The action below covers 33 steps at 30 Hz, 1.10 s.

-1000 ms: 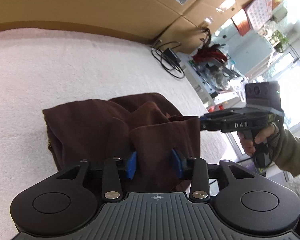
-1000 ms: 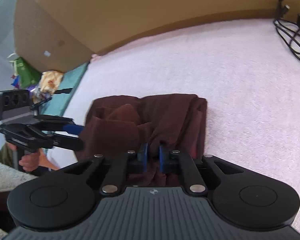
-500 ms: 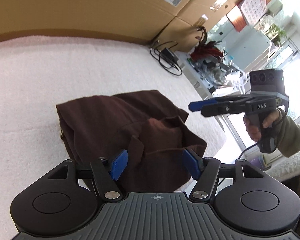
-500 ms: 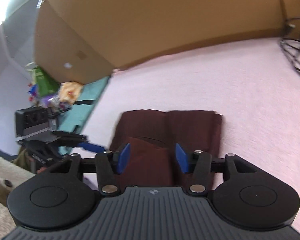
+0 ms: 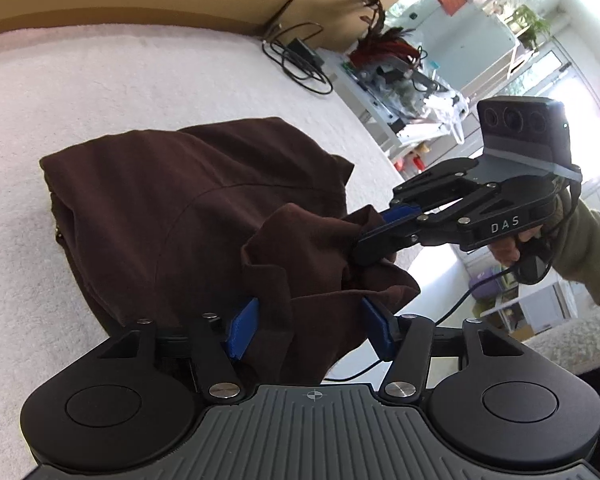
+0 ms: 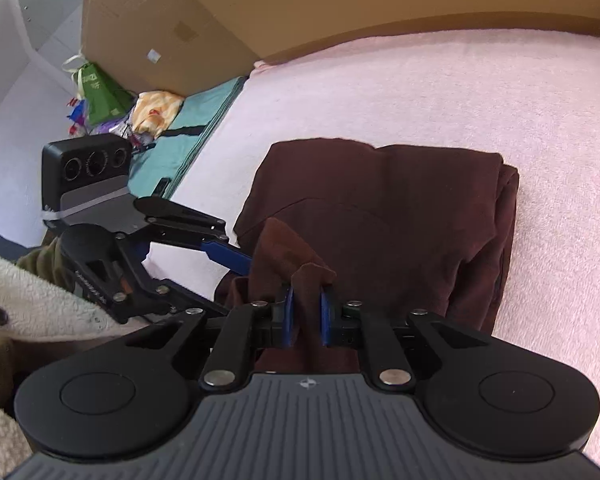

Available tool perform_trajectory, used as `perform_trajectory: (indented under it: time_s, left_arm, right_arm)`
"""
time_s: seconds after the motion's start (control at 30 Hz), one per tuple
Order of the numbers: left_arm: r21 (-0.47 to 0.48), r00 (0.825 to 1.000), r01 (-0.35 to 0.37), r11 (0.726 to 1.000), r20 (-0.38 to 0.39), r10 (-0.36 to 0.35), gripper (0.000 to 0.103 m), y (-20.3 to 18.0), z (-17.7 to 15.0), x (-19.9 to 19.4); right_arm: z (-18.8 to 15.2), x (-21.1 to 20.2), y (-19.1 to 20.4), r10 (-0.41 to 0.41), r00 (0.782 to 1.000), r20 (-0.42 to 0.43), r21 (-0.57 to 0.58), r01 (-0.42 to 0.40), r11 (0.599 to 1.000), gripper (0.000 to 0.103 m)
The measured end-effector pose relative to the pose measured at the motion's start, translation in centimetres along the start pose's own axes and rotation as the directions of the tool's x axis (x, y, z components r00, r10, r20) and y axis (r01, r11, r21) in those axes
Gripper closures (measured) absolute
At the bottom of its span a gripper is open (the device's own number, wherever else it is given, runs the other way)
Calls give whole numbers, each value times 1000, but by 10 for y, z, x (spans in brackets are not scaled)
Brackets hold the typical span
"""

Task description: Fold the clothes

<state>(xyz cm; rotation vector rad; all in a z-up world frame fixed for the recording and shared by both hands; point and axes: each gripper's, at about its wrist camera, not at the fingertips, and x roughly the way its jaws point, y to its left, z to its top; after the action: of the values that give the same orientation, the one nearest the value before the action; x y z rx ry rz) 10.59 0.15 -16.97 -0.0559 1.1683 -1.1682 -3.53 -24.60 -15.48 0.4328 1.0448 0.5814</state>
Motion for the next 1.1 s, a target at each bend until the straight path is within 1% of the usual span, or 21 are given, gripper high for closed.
perform_trajectory:
  time_s: [0.03, 0.13, 0.2, 0.23, 0.3, 0.33, 0.37, 0.4, 0.43, 0.47, 0.5, 0.53, 0.6, 0.67, 0.7, 0.77, 0.8, 0.9, 1.0, 1.07, 1.1]
  left_arm:
    - [-8, 1000, -7, 1000, 6, 7, 44, -1, -3, -2]
    - [-35, 1000, -29, 999, 10, 29, 45, -4, -13, -6]
    - [-55, 999, -36, 998, -16, 36, 45, -8, -22, -5]
    - [-56, 999, -35, 998, -34, 33, 45, -10, -27, -4]
    - [-41, 996, -57, 998, -77, 54, 44, -16, -35, -3]
    - [-37, 993, -72, 997, -97, 68, 43, -18, -39, -3]
    - [-39, 992, -86, 995, -92, 83, 42, -20, -39, -8]
    - [-42, 992, -100, 994, -83, 97, 39, -21, -39, -13]
    - [-43, 992, -115, 992, -58, 113, 30, -22, -36, -19]
    - [-46, 991, -133, 990, -18, 132, 27, -23, -31, -27]
    - [-52, 989, -146, 988, 27, 147, 23, -21, -25, -35]
    - [-63, 985, -154, 986, 65, 158, 22, -19, -18, -41]
    - [-100, 973, -178, 979, 128, 190, 18, -9, -4, -50]
    - [-143, 948, -239, 960, 182, 263, 17, 3, 12, -51]
    - [-173, 932, -268, 948, 200, 301, 17, 11, 19, -49]
    - [-238, 919, -290, 927, 201, 339, 17, 30, 34, -43]
    - [-270, 913, -299, 915, 200, 357, 17, 40, 42, -40]
    - [-296, 910, -307, 904, 188, 370, 17, 57, 58, -29]
    - [-285, 914, -336, 898, 129, 384, 18, 68, 66, -12]
    - [-274, 915, -356, 893, 93, 393, 22, 71, 63, -3]
    - [-268, 914, -366, 891, 75, 398, 25, 73, 62, 2]
  right_arm:
    - [-3, -1, 0, 8, 1000, -13, 2, -8, 1000, 88]
    - [-11, 0, 1, 29, 998, -61, -20, -30, 999, 88]
    - [-16, 0, -1, 43, 995, -95, -25, -46, 999, 88]
    - [-19, 0, -2, 51, 992, -113, -26, -54, 998, 86]
    - [-26, 1, -2, 59, 986, -156, -48, -67, 997, 85]
    - [-29, 0, -1, 53, 984, -172, -67, -65, 996, 78]
    - [-31, -3, -1, 45, 984, -171, -78, -59, 995, 73]
    - [-32, -9, -3, 37, 988, -151, -79, -49, 996, 61]
    - [-30, -17, -5, 32, 993, -116, -69, -41, 997, 53]
    - [-27, -27, -8, 30, 997, -64, -48, -33, 998, 51]
    - [-24, -36, -12, 25, 1000, -7, -24, -25, 999, 44]
    - [-20, -45, -17, 15, 998, 56, 6, -16, 1000, 40]
    - [-10, -58, -29, -21, 986, 164, 72, 9, 997, 40]
    - [-1, -63, -42, -102, 963, 250, 161, 63, 985, 39]
    - [6, -61, -48, -148, 953, 265, 205, 94, 974, 39]
    - [18, -52, -59, -211, 939, 272, 259, 140, 956, 42]
    - [24, -45, -64, -223, 937, 269, 272, 148, 951, 45]
    - [41, -24, -75, -237, 940, 243, 304, 158, 939, 51]
    - [50, -3, -85, -250, 947, 200, 343, 171, 924, 51]
    - [52, 8, -92, -244, 955, 166, 373, 169, 912, 51]
    - [51, 10, -93, -241, 958, 157, 374, 168, 912, 59]
